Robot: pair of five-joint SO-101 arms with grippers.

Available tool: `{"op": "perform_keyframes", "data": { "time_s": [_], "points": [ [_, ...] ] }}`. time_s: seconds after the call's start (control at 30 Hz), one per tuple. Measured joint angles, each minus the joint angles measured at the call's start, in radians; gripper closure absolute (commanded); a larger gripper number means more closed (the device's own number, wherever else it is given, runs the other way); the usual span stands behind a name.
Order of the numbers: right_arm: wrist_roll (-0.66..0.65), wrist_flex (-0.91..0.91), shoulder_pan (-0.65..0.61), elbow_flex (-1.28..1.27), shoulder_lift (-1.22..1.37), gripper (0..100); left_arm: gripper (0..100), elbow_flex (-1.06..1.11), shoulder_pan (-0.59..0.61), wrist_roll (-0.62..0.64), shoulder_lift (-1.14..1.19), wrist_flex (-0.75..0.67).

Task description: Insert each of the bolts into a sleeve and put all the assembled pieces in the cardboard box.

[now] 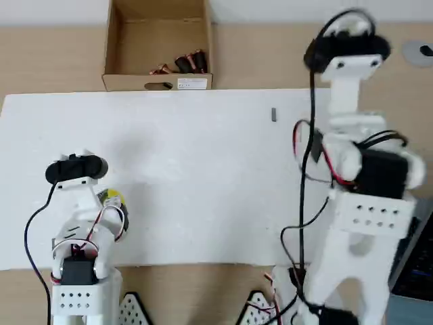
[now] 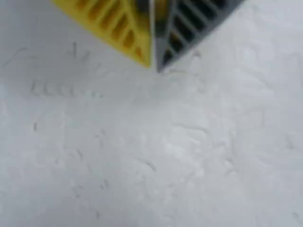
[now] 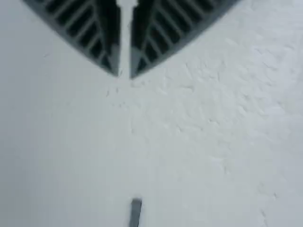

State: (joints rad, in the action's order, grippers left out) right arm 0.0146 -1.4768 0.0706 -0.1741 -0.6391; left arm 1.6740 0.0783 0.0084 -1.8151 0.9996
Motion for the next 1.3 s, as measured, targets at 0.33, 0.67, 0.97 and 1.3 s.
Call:
{"op": "perform_keyframes", "data": {
  "time_s": [0.33, 0.67, 0.97, 1.3],
  "points": [
    [0.008, 0.471, -0.071, -0.758, -0.258, 98.9, 100, 0.0, 0.0, 0.0, 0.0, 0.0],
    [0.011, 0.79, -0.083, -1.172, -0.414, 98.9, 100, 0.0, 0.0, 0.0, 0.0, 0.0],
    [0.011, 0.987, -0.083, -1.366, -0.479, 98.9, 100, 0.0, 0.0, 0.0, 0.0, 0.0],
    [0.011, 1.002, -0.107, -1.43, -0.588, 98.9, 100, 0.0, 0.0, 0.0, 0.0, 0.0]
  ]
}}
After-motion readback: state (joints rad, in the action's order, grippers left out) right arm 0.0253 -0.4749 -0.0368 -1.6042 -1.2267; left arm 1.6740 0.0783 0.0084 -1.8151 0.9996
